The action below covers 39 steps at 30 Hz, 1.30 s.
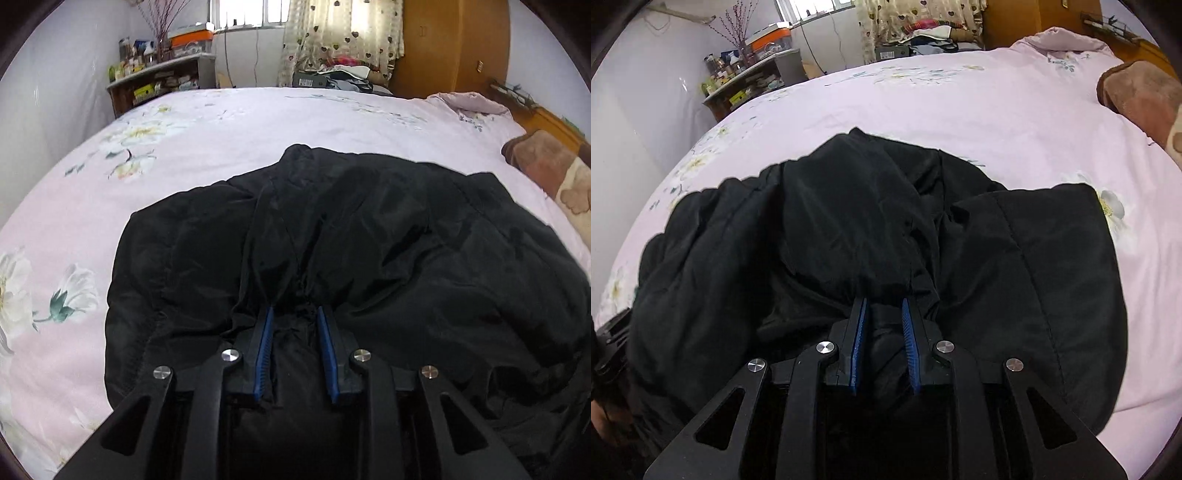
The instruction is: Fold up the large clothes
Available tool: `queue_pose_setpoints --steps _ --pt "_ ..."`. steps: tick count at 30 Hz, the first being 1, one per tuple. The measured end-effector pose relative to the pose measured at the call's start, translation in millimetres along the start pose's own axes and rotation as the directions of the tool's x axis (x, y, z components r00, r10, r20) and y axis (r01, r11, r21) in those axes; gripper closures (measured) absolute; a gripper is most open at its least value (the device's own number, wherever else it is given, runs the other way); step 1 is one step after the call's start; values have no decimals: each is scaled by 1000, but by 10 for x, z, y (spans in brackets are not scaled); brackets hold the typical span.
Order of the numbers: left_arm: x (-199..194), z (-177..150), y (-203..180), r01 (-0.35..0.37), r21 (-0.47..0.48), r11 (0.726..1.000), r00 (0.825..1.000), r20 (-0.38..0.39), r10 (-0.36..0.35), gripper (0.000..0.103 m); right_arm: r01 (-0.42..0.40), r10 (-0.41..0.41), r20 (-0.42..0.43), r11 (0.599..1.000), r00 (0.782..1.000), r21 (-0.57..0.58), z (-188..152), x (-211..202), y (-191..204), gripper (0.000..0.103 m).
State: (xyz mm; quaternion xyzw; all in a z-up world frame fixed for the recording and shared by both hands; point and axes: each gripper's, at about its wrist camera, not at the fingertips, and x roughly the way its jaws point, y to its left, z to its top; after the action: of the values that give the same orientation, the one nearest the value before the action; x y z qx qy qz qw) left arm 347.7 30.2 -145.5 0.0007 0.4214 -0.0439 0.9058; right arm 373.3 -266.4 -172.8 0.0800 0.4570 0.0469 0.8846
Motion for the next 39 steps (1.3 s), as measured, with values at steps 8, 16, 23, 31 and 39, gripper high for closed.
queue_pose_setpoints --steps 8,16,23,31,39 --pt "-537 537 69 86 -20 996 992 92 -84 76 -30 34 137 999 990 -32 478 -640 222 82" --pt "372 895 -41 50 -38 998 999 17 -50 75 14 -12 18 995 1000 -99 884 245 403 82" --pt "542 666 -73 23 -13 1000 996 83 -22 73 -15 15 26 1000 1000 -16 643 581 49 81" --pt "-385 682 -64 135 -33 990 981 148 -129 73 -39 49 170 997 984 -62 630 -386 283 79" --pt "-480 -162 -469 187 43 981 982 6 -187 70 -116 120 14 979 993 -170 -312 -459 713 79"
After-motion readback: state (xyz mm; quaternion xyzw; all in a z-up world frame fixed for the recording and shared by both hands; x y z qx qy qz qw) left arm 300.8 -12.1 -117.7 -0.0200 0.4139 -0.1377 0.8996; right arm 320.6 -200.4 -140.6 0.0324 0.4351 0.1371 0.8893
